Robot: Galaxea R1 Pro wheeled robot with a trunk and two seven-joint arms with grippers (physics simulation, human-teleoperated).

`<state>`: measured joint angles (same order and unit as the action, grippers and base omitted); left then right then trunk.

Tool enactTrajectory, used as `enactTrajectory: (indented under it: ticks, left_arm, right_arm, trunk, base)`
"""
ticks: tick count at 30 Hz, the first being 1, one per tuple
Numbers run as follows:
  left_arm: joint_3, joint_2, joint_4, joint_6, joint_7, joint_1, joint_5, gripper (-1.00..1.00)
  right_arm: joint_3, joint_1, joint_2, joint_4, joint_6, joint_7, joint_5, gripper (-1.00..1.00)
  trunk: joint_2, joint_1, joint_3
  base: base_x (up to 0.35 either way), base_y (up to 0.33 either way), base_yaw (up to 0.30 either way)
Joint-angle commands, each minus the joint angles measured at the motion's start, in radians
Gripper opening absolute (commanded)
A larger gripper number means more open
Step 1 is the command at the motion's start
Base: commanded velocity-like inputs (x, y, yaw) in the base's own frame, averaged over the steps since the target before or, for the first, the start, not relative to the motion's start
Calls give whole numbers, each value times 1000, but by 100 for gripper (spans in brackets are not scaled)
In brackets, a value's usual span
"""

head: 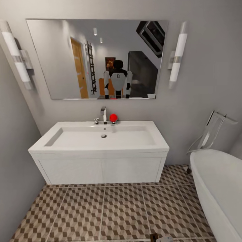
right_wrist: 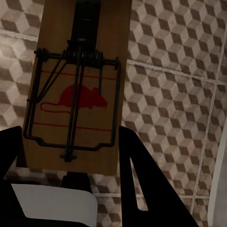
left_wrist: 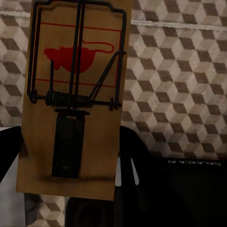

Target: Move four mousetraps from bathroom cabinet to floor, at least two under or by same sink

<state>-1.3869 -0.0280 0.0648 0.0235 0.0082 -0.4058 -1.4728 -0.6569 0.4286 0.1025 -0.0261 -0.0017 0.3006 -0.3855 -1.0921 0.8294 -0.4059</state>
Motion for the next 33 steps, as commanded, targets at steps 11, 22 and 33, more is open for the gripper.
enactTrajectory:
  ticks: [11, 22, 33]
  left_arm:
    - [-6, -1, 1, 3, 1, -1, -7, -100]
    - [-6, -12, 0, 185, 47, -139, -5, -100]
    - [-4, 8, 1, 223, 122, -339, -6, -100]
  right_arm:
    - [-9, 1, 0, 0, -1, 2, -13, -100]
    - [-5, 93, 0, -10, 127, 3, -13, -100]
    - [-4, 266, 13, -13, 202, -2, -17, -100]
  trunk:
    - [-78, 42, -36]
    - [-155, 84, -70]
    - [-232, 127, -105]
  base:
    - [2, 0, 0]
    - [0, 0, 0]
    - [0, 0, 0]
